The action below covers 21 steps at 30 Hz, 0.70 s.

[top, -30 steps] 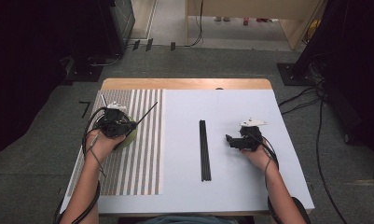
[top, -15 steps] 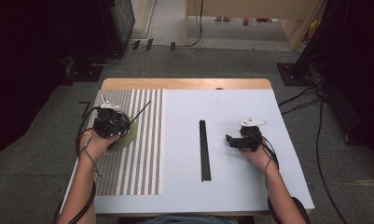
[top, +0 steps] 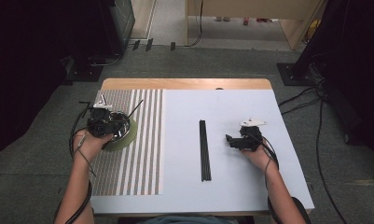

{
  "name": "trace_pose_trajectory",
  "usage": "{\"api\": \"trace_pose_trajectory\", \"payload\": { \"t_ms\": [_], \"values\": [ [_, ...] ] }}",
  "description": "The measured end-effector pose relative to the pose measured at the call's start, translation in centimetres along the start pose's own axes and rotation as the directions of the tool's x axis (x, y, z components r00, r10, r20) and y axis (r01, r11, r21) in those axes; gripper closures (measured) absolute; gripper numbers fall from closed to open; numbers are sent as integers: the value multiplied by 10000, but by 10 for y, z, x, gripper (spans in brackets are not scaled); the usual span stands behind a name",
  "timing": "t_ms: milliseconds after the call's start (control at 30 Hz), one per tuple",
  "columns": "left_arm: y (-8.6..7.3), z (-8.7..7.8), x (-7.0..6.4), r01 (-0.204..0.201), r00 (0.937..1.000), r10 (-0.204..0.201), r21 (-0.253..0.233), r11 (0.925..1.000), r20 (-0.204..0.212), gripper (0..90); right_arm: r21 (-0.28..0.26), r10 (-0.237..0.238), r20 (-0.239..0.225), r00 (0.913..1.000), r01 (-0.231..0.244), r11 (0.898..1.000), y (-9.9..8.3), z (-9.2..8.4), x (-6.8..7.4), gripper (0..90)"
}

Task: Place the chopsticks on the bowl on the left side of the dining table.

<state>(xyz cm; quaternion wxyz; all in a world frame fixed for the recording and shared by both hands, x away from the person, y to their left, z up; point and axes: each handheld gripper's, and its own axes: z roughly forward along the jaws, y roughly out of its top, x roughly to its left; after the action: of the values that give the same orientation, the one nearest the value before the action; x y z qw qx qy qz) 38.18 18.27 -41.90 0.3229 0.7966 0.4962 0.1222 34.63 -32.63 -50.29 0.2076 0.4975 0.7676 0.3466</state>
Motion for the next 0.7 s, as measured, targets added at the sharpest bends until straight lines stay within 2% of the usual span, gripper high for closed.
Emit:
{"api": "trace_pose_trajectory", "payload": {
  "t_ms": [133,233,700],
  "values": [
    [-1,-1,4,27,10000,-27,-33,10000,-49,876,-8,-8,-4,10000,8,10000,0,0,0,176],
    [-3,-1,7,-33,9997,34,27,10000,-254,876,-3,-9,-3,10000,9,10000,0,0,0,176],
    [-8,-1,19,2,9989,1,56,10000,-472,876,-4,-5,-4,10000,5,10000,0,0,0,176]
  ]
}}
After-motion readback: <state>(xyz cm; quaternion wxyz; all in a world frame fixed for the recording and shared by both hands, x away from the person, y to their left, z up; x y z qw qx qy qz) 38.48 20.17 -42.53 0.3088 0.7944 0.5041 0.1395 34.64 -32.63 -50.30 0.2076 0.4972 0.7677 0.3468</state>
